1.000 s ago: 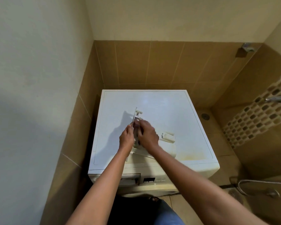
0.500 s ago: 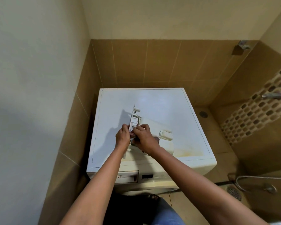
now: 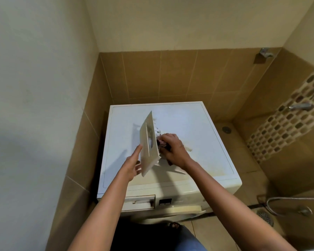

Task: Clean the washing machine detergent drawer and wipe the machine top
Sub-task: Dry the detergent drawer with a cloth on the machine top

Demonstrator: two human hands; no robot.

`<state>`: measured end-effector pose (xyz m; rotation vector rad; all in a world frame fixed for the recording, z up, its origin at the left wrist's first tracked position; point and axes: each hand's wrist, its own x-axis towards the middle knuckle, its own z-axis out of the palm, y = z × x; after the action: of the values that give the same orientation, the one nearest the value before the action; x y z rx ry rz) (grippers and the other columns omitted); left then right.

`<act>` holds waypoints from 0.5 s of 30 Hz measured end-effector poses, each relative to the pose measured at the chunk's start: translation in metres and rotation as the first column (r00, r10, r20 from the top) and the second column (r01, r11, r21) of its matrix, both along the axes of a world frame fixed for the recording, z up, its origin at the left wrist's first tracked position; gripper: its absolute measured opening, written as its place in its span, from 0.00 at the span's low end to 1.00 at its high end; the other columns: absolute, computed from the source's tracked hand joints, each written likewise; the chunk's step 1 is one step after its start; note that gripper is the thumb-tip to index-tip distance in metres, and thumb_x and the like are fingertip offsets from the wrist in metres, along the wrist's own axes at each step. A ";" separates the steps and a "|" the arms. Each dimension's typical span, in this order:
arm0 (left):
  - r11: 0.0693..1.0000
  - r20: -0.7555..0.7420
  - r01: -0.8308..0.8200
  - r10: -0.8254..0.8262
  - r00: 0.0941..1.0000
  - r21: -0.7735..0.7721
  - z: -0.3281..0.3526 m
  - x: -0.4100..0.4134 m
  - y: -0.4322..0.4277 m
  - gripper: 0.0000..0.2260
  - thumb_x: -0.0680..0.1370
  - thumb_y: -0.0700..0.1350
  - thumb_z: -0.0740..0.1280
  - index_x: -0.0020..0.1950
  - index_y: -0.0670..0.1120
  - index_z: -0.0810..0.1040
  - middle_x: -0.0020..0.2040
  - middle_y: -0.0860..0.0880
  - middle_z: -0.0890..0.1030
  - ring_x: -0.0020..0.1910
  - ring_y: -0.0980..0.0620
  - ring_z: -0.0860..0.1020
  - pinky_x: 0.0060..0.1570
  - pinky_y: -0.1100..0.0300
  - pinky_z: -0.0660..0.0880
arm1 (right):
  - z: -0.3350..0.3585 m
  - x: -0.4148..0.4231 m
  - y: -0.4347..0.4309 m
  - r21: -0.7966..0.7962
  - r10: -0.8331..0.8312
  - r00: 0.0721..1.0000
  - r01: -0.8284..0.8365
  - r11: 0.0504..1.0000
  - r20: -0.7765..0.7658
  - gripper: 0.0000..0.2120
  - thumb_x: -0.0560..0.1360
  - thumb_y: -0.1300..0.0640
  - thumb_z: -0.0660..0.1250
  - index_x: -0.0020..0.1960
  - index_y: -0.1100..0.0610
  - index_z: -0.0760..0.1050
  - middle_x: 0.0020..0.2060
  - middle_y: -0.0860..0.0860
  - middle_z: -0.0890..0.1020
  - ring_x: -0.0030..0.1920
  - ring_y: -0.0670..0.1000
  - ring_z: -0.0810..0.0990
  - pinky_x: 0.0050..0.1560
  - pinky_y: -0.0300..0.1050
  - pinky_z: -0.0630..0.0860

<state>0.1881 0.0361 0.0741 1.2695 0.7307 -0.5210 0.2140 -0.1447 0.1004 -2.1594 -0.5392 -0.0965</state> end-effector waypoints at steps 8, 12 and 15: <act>0.987 0.321 -0.062 0.107 0.941 -0.146 0.036 0.020 -0.011 0.19 0.74 0.51 0.71 0.62 0.46 0.76 0.51 0.44 0.83 0.47 0.46 0.81 0.44 0.52 0.80 | 0.012 0.002 -0.028 0.453 -0.006 0.957 0.142 0.880 -0.290 0.15 0.70 0.68 0.68 0.57 0.62 0.77 0.53 0.56 0.80 0.55 0.57 0.79 0.58 0.58 0.76; 0.999 0.371 -0.008 0.023 0.928 -0.040 0.044 0.028 -0.014 0.14 0.74 0.52 0.71 0.56 0.48 0.77 0.54 0.43 0.83 0.51 0.44 0.81 0.46 0.51 0.80 | 0.003 -0.005 -0.045 0.424 -0.001 0.927 0.172 0.889 -0.374 0.17 0.70 0.69 0.68 0.57 0.57 0.79 0.52 0.55 0.83 0.54 0.57 0.81 0.53 0.58 0.79; 1.000 0.377 0.009 -0.012 0.926 0.008 0.046 0.027 -0.017 0.10 0.77 0.55 0.67 0.53 0.51 0.76 0.51 0.45 0.83 0.50 0.44 0.81 0.46 0.51 0.80 | 0.006 -0.009 -0.065 0.367 -0.060 0.911 0.224 0.903 -0.408 0.15 0.70 0.67 0.71 0.55 0.55 0.80 0.48 0.53 0.84 0.50 0.55 0.83 0.51 0.47 0.80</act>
<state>0.2154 0.0195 0.1203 1.3311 0.4007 -0.2685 0.2055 -0.2099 0.1064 -1.7392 -0.1088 0.1287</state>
